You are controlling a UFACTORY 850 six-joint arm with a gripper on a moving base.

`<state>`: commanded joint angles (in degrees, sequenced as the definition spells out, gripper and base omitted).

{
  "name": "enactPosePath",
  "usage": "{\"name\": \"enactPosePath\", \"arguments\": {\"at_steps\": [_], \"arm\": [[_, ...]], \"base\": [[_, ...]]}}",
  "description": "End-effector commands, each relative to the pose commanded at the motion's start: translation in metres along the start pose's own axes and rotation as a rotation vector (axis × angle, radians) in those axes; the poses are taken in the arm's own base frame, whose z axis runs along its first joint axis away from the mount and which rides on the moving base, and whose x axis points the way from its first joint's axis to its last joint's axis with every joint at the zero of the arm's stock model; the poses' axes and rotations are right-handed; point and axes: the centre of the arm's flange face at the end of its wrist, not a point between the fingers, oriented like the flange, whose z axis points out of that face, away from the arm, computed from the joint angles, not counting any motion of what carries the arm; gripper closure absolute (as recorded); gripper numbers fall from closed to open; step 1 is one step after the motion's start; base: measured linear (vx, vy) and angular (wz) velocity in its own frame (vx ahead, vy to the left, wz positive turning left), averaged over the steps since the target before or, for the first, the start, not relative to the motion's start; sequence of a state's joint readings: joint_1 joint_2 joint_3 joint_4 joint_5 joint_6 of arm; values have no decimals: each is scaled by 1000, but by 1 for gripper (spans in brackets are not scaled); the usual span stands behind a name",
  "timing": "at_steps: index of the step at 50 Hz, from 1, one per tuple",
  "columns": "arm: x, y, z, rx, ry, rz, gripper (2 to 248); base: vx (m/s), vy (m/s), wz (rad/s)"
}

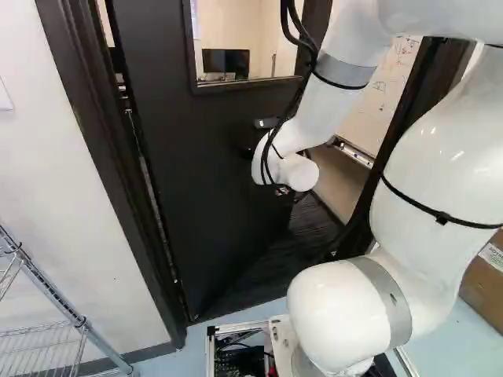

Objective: Open the door and move inside

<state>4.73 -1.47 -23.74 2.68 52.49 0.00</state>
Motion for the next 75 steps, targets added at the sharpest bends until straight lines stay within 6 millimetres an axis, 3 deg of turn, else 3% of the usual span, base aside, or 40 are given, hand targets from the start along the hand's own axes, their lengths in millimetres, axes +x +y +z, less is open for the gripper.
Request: {"name": "enactPosePath", "arguments": {"at_steps": [27,75], "arm": [[8,-22,33,13,3,18,3],[16,-76,75,112,14,-7,3]], "base": [[0,0,0],[0,0,0]]}}
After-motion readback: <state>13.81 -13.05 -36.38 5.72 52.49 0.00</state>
